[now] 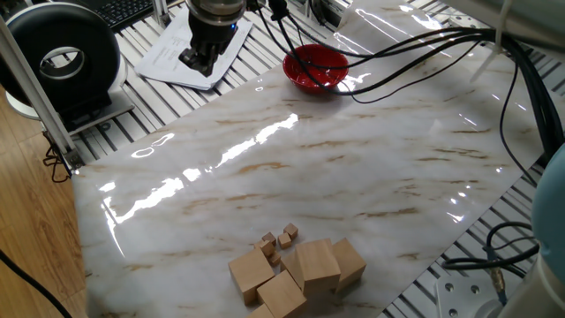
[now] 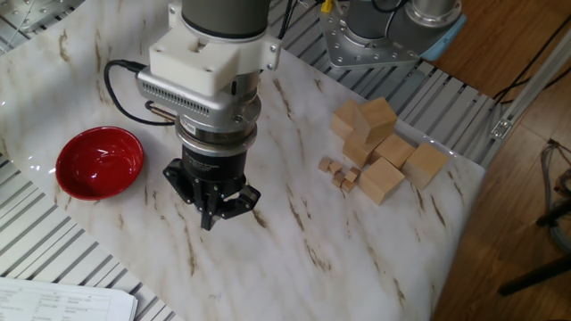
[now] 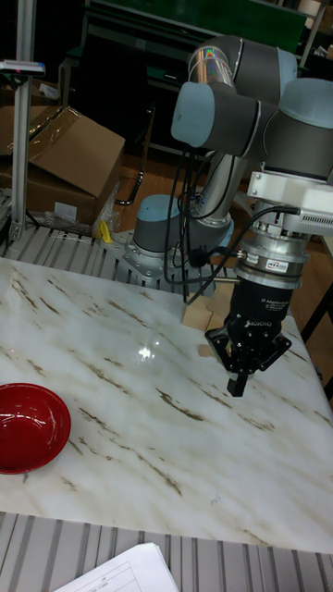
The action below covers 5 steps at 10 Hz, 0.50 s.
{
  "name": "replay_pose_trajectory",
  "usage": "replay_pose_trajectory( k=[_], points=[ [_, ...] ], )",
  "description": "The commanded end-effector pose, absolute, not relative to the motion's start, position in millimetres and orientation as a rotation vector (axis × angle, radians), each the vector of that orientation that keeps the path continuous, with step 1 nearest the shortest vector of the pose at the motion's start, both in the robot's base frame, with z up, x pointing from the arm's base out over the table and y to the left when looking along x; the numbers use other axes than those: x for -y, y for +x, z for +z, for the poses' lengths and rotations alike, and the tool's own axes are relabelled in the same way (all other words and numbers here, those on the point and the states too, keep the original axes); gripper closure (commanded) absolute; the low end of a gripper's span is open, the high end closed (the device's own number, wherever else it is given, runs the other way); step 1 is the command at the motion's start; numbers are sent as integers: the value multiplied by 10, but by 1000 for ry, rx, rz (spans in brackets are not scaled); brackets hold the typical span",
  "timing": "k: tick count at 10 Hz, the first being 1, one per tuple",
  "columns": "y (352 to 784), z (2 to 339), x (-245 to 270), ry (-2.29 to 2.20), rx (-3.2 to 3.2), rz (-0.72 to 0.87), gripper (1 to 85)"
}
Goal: Stack the blocks into a pyramid shape
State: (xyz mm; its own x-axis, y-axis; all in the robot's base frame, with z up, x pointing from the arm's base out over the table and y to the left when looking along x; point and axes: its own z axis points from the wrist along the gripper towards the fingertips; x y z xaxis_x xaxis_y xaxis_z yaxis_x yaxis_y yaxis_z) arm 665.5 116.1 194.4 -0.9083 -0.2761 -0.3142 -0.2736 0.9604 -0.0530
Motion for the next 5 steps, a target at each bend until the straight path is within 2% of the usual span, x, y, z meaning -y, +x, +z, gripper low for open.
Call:
replay_pose_trajectory(
  k=[1, 2, 4, 5],
  points=[
    [6598, 1950, -1066, -468, -2803, -64, 847],
    [6524, 1929, -1029, -504, -2829, -83, 847],
    [6026, 1853, -936, -544, -3015, -109, 847],
    [6030, 1836, -935, -544, -3012, -128, 847]
  ],
)
